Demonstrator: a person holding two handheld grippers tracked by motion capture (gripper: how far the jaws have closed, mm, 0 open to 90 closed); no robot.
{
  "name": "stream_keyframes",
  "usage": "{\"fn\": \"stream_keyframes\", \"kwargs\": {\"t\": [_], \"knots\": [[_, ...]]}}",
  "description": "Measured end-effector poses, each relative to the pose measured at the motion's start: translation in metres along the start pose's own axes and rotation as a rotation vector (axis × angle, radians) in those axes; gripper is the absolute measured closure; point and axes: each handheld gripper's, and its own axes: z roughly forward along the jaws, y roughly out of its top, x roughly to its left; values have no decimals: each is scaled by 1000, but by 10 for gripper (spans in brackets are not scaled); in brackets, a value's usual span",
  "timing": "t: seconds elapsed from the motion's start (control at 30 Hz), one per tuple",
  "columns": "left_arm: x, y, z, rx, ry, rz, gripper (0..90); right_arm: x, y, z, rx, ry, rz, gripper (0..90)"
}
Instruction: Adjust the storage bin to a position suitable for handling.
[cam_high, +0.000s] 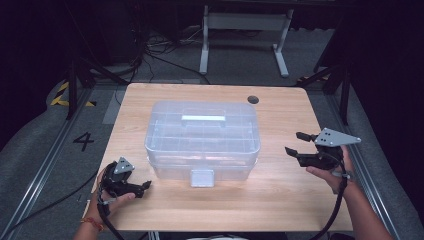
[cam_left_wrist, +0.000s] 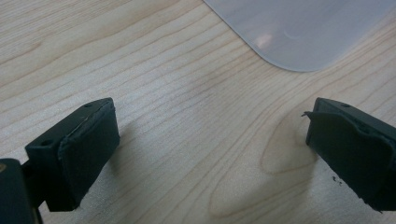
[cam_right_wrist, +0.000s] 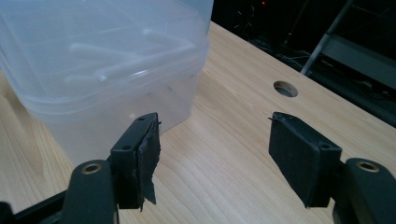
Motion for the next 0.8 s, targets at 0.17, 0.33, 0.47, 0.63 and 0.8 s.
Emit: {"fn": "stream_keyframes", "kwargs": {"t": [0.17, 0.33, 0.47, 0.63, 0.8], "knots": [[0, 0, 0, 1, 1, 1, 31, -3, 13, -2, -32, 1, -2, 352], [0, 0, 0, 2, 4, 1, 31, -5, 28, 1, -47, 19, -19, 358], [0, 0, 0, 2, 3, 1, 31, -4, 40, 5, -51, 33, -30, 363], [0, 0, 0, 0, 1, 2, 31, 0, 52, 10, -60, 47, -48, 369], [0, 0, 0, 0, 1, 0, 31, 4, 63, 17, -60, 63, -58, 375]]}}
